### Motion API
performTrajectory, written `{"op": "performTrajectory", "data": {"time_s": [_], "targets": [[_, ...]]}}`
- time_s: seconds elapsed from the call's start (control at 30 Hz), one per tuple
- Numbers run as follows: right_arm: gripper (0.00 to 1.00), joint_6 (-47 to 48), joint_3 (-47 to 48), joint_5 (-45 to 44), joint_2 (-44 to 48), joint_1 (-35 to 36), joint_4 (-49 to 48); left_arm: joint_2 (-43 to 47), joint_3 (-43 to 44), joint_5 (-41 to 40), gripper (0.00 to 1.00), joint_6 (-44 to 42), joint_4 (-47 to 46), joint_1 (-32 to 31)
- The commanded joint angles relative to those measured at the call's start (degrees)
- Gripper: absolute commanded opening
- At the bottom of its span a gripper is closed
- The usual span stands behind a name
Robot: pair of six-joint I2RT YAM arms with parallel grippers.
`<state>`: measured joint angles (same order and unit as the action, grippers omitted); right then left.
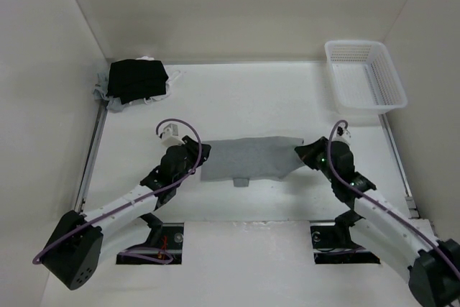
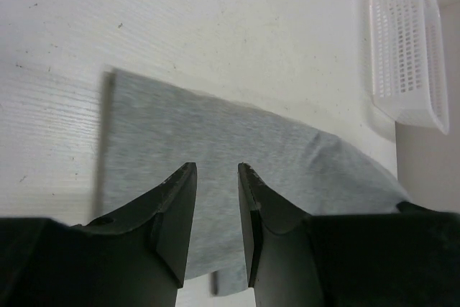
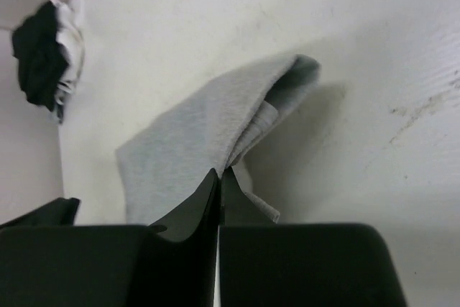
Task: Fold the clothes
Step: Fold the tank top
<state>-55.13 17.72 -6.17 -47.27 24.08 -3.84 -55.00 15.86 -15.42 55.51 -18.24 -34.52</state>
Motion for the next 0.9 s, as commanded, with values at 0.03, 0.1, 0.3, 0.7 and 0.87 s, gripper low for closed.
{"op": "performTrajectory", "data": {"time_s": [0.03, 0.1, 0.3, 0.7, 0.87], "targets": [[0.00, 6.3, 7.5, -6.4, 5.7, 1.9, 13.7, -0.3, 2.4, 0.2, 0.28, -0.7, -2.8, 0.4], [0.00, 8.4, 11.4, -7.8, 4.3, 4.3, 15.3, 0.0, 2.7, 0.6, 0.28, -0.9, -2.8, 0.4], [0.01, 12.9, 24.3, -15.3, -9.3, 17.9, 16.4, 3.6, 2.0, 0.9, 0.28, -0.9, -2.1, 0.6], [0.03, 16.1, 49.4, -15.2, -43.7, 33.3, 18.6, 14.7, -2.5, 4.2, 0.29, -0.5, 2.2, 7.6], [0.08, 15.8, 57.9, -12.1, -54.8, 36.9, 19.7, 17.7, -2.7, 5.8, 0.31, -0.8, 4.2, 11.2]]}}
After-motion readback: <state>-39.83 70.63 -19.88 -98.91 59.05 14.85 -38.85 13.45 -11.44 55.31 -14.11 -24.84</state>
